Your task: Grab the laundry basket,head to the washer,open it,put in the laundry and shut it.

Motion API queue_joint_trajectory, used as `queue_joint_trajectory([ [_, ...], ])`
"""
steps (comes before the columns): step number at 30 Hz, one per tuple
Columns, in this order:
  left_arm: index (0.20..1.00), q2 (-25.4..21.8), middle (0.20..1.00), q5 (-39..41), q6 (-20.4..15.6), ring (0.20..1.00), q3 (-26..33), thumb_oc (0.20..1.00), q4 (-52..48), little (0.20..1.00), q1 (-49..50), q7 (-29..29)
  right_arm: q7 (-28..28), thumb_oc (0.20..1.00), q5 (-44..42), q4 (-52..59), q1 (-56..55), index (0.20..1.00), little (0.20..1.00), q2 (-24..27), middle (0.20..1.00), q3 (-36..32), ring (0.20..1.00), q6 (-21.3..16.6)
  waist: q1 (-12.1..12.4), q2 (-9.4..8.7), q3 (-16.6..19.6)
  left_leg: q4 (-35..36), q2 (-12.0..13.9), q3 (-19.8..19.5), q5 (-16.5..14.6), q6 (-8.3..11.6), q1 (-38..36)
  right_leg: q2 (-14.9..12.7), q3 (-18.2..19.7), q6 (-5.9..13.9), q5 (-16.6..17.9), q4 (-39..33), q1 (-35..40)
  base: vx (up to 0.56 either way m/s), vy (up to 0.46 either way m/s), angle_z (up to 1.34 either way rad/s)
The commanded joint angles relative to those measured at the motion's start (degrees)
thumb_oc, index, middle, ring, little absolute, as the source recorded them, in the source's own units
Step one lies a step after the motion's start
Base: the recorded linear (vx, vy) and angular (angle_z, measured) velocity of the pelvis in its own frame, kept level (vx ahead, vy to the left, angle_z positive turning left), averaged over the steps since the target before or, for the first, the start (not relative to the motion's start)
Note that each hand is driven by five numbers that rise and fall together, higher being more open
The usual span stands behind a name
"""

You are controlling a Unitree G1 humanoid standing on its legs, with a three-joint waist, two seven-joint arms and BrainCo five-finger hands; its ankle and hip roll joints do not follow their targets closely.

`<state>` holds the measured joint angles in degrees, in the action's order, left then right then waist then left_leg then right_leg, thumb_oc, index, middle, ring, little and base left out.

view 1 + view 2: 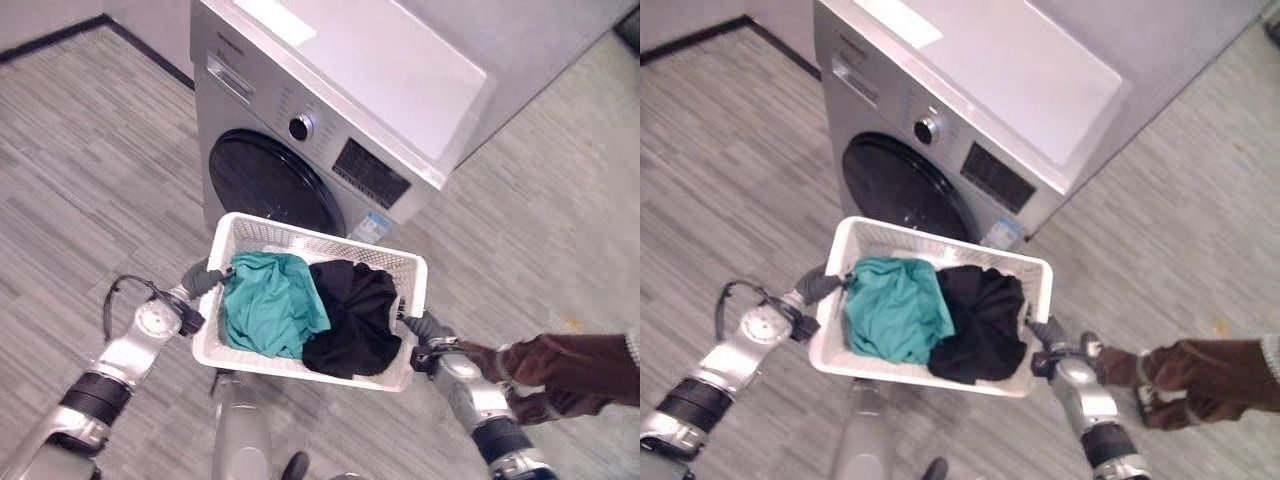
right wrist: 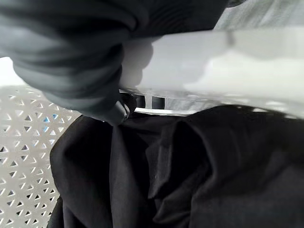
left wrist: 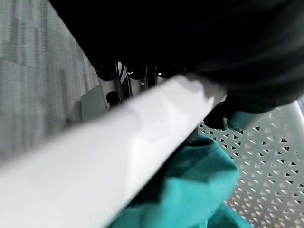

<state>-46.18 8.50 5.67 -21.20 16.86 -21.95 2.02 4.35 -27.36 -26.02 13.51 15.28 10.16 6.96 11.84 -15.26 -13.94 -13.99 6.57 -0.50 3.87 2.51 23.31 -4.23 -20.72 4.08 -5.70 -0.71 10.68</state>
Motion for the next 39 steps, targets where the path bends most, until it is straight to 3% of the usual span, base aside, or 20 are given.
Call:
queue_joint_trajectory([
  [1,0.2,-4.1,0.2,2.2,-3.4,0.2,4.9,0.2,3.1,0.2,-1.6,-3.4,-2.0,0.2,-5.2,2.5,-1.0,0.2,0.2,5.7,0.2,-6.3,0.2,-8.8,2.3,3.52,6.1,5.2,1.3,-0.9,-2.1,-1.09,-7.0,2.6,-0.5,1.57,-2.1,3.9,-3.8,0.1,0.214,-0.19],
  [7,0.2,-5.1,0.2,3.0,-3.2,0.2,4.3,0.2,2.7,0.2,-1.6,-3.6,-2.0,0.2,-4.6,2.6,-0.4,0.2,0.2,4.2,0.2,-6.3,0.2,-8.7,2.4,2.78,6.8,5.9,-0.9,1.2,-4.9,-3.33,-10.0,-0.2,-0.9,3.7,-2.0,7.3,-5.1,0.13,0.185,-0.2],
  [17,0.2,-2.8,0.2,3.4,-3.0,0.2,4.5,0.2,2.0,0.2,-1.4,-3.5,-2.9,0.2,-3.3,4.5,-2.6,0.2,0.2,4.6,0.2,-6.3,0.2,-8.2,2.3,2.5,7.6,6.5,-2.3,0.5,-7.2,-3.65,-9.9,0.3,-2.1,4.19,-3.3,5.7,-5.8,0.03,0.016,0.01],
  [32,0.2,0.8,0.2,3.1,-2.8,0.2,2.0,0.2,2.5,0.2,-4.1,-3.6,-3.9,0.2,-3.1,3.9,-4.6,0.2,0.2,5.4,0.2,-3.9,0.2,-7.5,2.1,2.24,5.8,9.2,-0.1,-2.6,-1.5,-1.04,-8.1,3.9,-4.7,1.29,-3.8,1.6,-6.1,-0.08,-0.088,0.09],
  [36,0.2,1.5,0.2,3.5,-2.9,0.2,-1.2,0.2,4.1,0.2,-9.3,-4.3,-3.9,0.2,-4.4,2.1,-4.3,0.2,0.2,5.5,0.2,-2.1,0.2,-8.0,2.8,1.26,4.2,9.0,2.7,-4.9,2.1,0.79,-6.5,7.4,-3.9,-0.49,-3.3,0.4,-6.3,-0.13,-0.141,0.17],
  [39,0.2,3.0,0.2,3.5,-3.1,0.2,-1.9,0.2,3.8,0.2,-10.3,-4.3,-3.9,0.2,-5.1,2.6,-4.3,0.2,0.2,5.9,0.2,-2.2,0.2,-8.3,2.9,2.07,3.7,12.0,3.7,-5.8,4.9,1.63,-6.4,8.3,-4.6,-1.04,-3.1,-1.1,-6.3,-0.15,-0.1,0.21],
])
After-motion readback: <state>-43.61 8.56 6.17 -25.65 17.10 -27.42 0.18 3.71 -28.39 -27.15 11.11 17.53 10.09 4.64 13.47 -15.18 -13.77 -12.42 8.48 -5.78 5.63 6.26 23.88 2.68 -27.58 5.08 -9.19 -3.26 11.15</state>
